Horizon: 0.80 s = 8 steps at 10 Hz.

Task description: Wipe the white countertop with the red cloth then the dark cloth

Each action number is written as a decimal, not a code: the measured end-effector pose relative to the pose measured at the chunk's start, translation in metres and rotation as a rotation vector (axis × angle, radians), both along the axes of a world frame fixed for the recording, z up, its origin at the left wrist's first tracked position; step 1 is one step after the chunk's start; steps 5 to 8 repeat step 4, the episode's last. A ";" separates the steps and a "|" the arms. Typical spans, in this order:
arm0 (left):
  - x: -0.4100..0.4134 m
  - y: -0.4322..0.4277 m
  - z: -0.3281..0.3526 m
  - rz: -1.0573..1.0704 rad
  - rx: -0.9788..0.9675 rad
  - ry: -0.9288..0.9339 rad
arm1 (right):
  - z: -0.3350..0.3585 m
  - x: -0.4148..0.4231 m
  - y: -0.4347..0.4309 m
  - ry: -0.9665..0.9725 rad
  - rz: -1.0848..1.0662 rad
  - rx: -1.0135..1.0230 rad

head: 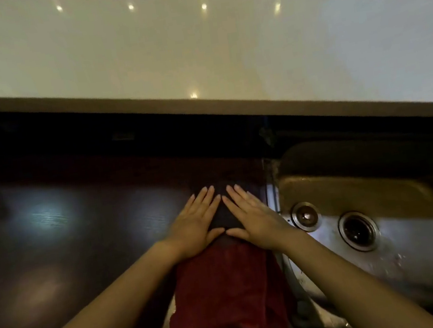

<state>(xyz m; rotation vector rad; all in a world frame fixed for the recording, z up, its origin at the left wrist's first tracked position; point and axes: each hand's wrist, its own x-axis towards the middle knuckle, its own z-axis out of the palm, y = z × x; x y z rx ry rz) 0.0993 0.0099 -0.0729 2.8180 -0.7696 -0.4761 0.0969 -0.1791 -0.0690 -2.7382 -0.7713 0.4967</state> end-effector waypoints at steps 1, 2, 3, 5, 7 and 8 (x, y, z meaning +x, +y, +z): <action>0.000 -0.002 0.006 0.000 0.033 0.036 | 0.005 0.001 -0.001 0.023 0.010 -0.027; 0.005 -0.006 0.027 -0.024 0.134 0.162 | 0.033 0.005 0.003 0.206 -0.010 -0.099; 0.016 -0.013 0.062 -0.019 0.224 0.286 | 0.082 0.013 0.001 0.340 -0.025 -0.123; 0.022 -0.016 0.106 -0.080 0.262 0.344 | 0.149 0.007 -0.023 0.330 -0.018 -0.064; 0.022 -0.016 0.106 -0.080 0.262 0.344 | 0.149 0.007 -0.023 0.330 -0.018 -0.064; 0.022 -0.016 0.106 -0.080 0.262 0.344 | 0.149 0.007 -0.023 0.330 -0.018 -0.064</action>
